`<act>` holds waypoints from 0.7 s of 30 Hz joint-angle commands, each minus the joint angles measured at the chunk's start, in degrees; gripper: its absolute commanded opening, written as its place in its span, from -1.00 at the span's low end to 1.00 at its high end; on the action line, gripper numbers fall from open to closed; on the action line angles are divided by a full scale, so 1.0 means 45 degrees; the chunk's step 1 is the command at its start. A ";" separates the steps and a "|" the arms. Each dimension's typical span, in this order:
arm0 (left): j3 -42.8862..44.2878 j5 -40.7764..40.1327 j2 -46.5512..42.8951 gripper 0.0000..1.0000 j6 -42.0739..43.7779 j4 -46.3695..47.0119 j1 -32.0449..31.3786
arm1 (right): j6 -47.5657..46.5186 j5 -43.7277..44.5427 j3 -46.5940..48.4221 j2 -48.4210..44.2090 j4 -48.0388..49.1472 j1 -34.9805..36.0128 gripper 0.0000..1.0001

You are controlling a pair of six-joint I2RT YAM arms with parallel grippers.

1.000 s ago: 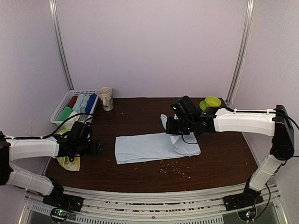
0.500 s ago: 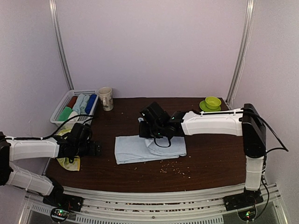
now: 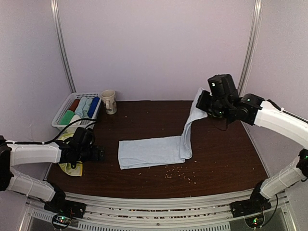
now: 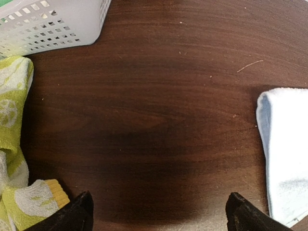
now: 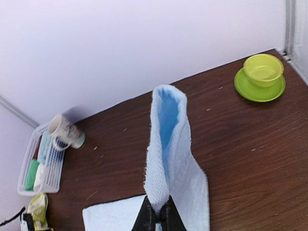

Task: Roll the towels
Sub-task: Fold the bin at the center of the board.

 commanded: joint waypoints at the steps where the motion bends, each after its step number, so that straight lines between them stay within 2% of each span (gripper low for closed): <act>1: -0.0165 0.0079 0.0032 0.96 -0.0153 0.0582 0.0065 | -0.0802 0.0040 -0.1425 -0.1507 -0.0949 -0.1963 -1.00; 5: -0.0156 0.0121 -0.0023 0.96 -0.0144 0.0572 0.0062 | -0.1704 -0.0376 -0.2473 -0.2388 -0.1294 -0.3436 -1.00; 10: -0.0125 0.0194 -0.0063 0.96 -0.0161 0.0562 0.0057 | -0.2337 -0.0502 -0.3217 -0.2743 -0.1401 -0.4263 -1.00; 12: -0.0121 0.0218 -0.0049 0.96 -0.0179 0.0562 0.0064 | -0.2543 -0.0762 -0.3204 -0.2770 -0.1158 -0.4288 -1.00; 16: -0.0164 0.0201 -0.0004 0.96 -0.0199 0.0579 0.0071 | -0.2512 -0.2665 -0.2968 -0.2452 -0.0095 -0.4055 -1.00; 21: -0.0247 0.0159 0.0061 0.96 -0.0233 0.0618 0.0066 | -0.2053 -0.2910 -0.1937 -0.1209 0.0620 -0.2378 -1.00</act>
